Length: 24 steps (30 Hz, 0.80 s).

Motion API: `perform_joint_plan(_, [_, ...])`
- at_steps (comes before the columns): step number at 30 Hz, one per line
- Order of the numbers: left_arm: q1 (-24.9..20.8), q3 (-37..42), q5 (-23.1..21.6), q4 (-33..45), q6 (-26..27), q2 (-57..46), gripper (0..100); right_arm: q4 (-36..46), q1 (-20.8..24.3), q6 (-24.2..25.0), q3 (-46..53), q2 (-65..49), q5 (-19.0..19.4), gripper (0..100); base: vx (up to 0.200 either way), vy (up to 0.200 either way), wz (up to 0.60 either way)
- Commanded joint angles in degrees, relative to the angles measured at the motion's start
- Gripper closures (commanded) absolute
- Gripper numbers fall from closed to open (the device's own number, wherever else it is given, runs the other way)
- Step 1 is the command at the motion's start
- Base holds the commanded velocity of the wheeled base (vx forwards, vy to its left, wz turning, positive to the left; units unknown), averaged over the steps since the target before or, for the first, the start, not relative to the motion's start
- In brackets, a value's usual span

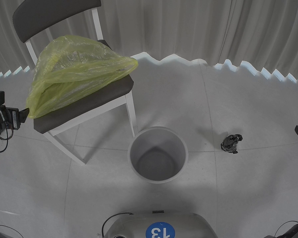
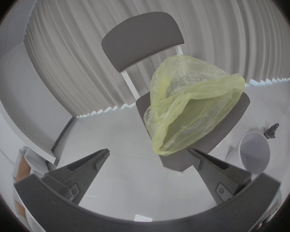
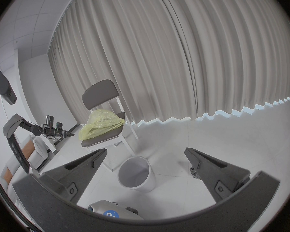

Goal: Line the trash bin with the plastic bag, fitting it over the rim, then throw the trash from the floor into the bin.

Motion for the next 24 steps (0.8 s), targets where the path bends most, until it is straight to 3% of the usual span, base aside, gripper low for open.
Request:
perform_joint_plan(1, [-2.4, -2.8, 0.2, -2.0, -1.6, 8.1, 0, 0.0, 0.0, 0.0, -0.2, 1.2, 0.0, 0, 0.000, 0.000, 0.00])
perform_joint_plan(10, [-3.4, -6.6, 0.3, -5.6, -3.0, 15.6, 0, -2.3, -0.1, 0.1, 0.2, 2.4, -0.2, 0, 0.000, 0.000, 0.00])
perform_joint_plan(24, [0.3, -9.4, -0.2, -6.6, -7.2, 18.7, 0, -2.4, -0.1, 0.1, 0.2, 2.9, -0.2, 0, 0.000, 0.000, 0.00])
